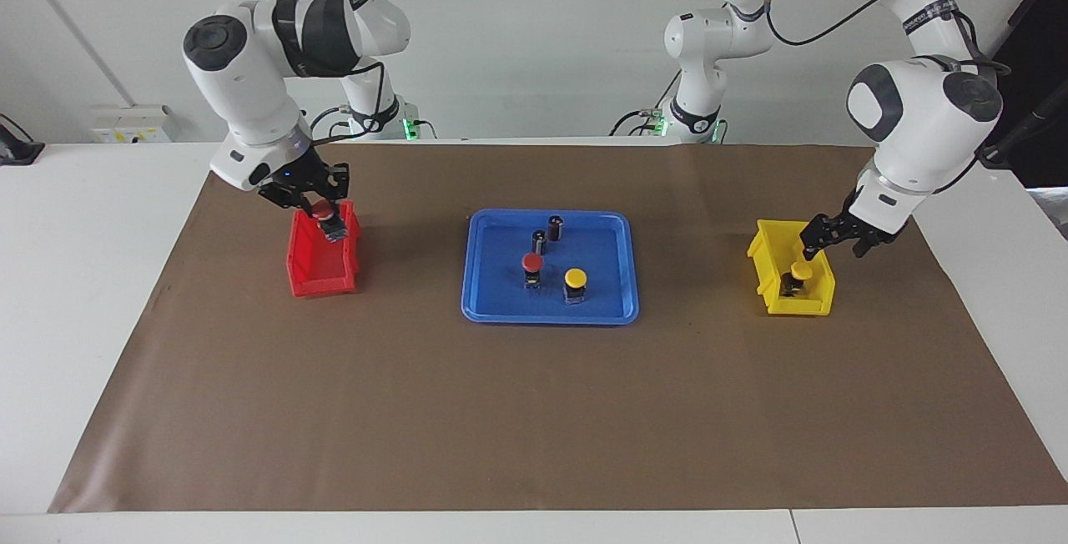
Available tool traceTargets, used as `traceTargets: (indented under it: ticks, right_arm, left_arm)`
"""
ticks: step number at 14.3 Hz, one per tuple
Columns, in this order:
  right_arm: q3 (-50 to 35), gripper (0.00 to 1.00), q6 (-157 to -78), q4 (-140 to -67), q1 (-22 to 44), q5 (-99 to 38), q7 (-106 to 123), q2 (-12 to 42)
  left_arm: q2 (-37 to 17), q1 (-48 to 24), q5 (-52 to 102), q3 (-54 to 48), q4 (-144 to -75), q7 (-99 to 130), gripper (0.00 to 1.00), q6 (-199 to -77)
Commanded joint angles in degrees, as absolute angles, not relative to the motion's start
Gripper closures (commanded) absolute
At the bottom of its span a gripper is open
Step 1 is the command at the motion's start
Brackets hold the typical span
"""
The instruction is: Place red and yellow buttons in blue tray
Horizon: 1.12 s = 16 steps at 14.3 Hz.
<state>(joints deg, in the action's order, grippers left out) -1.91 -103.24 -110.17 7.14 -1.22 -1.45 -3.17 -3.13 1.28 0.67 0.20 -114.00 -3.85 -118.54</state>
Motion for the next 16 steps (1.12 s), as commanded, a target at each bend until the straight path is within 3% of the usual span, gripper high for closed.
traceTargets:
  ticks: [1,5,11,16]
  right_arm:
    - [-2.0,0.8,-105.9,-104.2,13.6,-1.9,-13.4,2.2]
    - [-2.1,0.8,-116.3,-104.7,23.0,-2.1,-24.9,8.1]
    - [-2.3,0.8,-123.4,-113.0,24.0,-4.6,-27.7,6.8]
    - [-2.3,0.8,-127.7,-113.5,25.7,-4.7,-27.9,10.2]
  left_arm:
    - [-2.2,1.5,0.2,-0.1,-118.2,-3.9,0.15,-122.8]
    - [-3.0,1.6,0.2,-0.1,-119.9,-3.3,0.23,-125.7]
    - [-2.8,1.6,0.2,-0.1,-121.6,-3.2,0.24,-127.1]
    - [-3.2,1.4,0.2,-0.1,-124.0,-2.2,0.24,-131.4]
